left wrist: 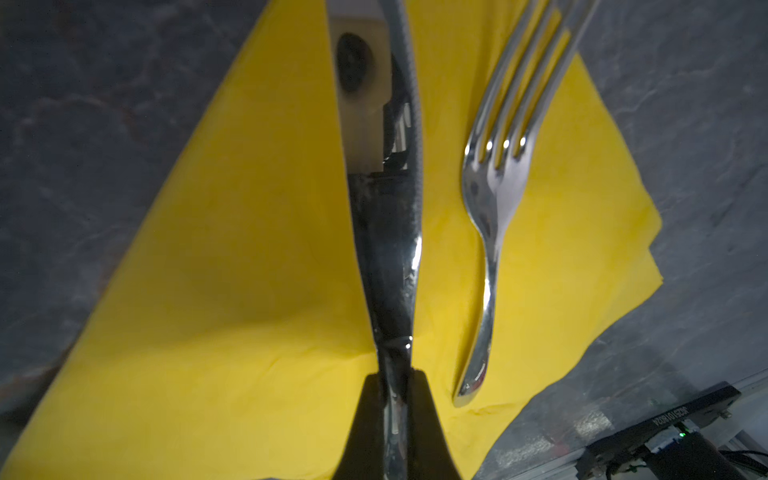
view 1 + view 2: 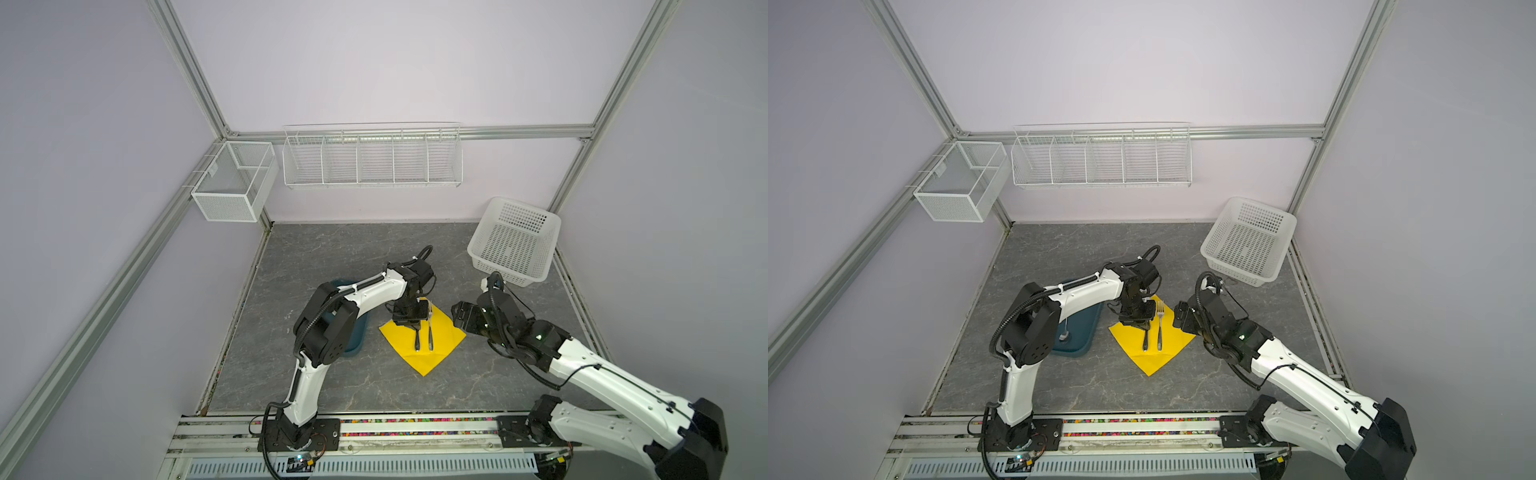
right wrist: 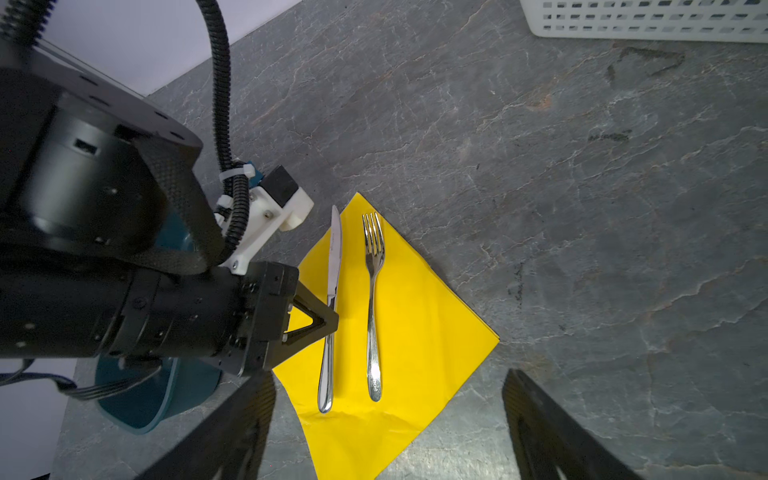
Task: Place the utensils on the paper napkin and roll it up
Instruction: 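Carry the knife over the napkin with the left gripper while the right draws back, then lower the knife beside the fork on the napkin and open the left gripper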
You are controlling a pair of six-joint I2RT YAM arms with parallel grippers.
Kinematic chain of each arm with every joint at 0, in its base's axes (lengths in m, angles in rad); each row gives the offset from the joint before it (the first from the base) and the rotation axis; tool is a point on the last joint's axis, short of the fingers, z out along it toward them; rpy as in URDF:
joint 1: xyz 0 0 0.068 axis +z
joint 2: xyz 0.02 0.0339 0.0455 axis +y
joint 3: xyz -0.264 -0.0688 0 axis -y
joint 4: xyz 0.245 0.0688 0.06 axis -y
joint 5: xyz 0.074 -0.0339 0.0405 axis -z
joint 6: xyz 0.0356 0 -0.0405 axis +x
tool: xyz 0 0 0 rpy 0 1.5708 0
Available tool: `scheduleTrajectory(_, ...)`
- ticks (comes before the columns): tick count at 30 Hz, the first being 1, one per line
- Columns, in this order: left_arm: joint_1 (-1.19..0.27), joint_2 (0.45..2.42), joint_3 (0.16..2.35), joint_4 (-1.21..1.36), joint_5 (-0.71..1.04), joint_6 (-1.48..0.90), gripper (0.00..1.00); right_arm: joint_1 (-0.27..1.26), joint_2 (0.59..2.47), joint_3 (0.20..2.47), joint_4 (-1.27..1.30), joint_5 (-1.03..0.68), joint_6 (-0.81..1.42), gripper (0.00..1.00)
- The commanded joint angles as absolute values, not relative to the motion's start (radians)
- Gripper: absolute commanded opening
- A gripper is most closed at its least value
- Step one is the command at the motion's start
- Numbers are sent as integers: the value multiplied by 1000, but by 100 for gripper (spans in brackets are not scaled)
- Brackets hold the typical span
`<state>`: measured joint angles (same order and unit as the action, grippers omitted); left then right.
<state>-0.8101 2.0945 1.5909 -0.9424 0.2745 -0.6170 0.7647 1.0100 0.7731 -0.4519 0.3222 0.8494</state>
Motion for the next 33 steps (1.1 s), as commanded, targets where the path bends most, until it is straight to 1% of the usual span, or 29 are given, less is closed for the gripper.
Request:
scheduleTrajectory(1,-813,2117,1635,-929,294,-632,7,756,1002,760,-480,338,865,89)
scheduleTrajectory(14,-822,2146,1635,-925,301,-644,8,750,1050,799,-540,327,862,89)
scheduleTrajectory(26,-831,2142,1621,-905,322,-666,11,752,1083,806,-541,308,877,89)
scheduleTrajectory(33,-831,2137,1623,-908,306,-669,17,752,1093,813,-543,304,881,89)
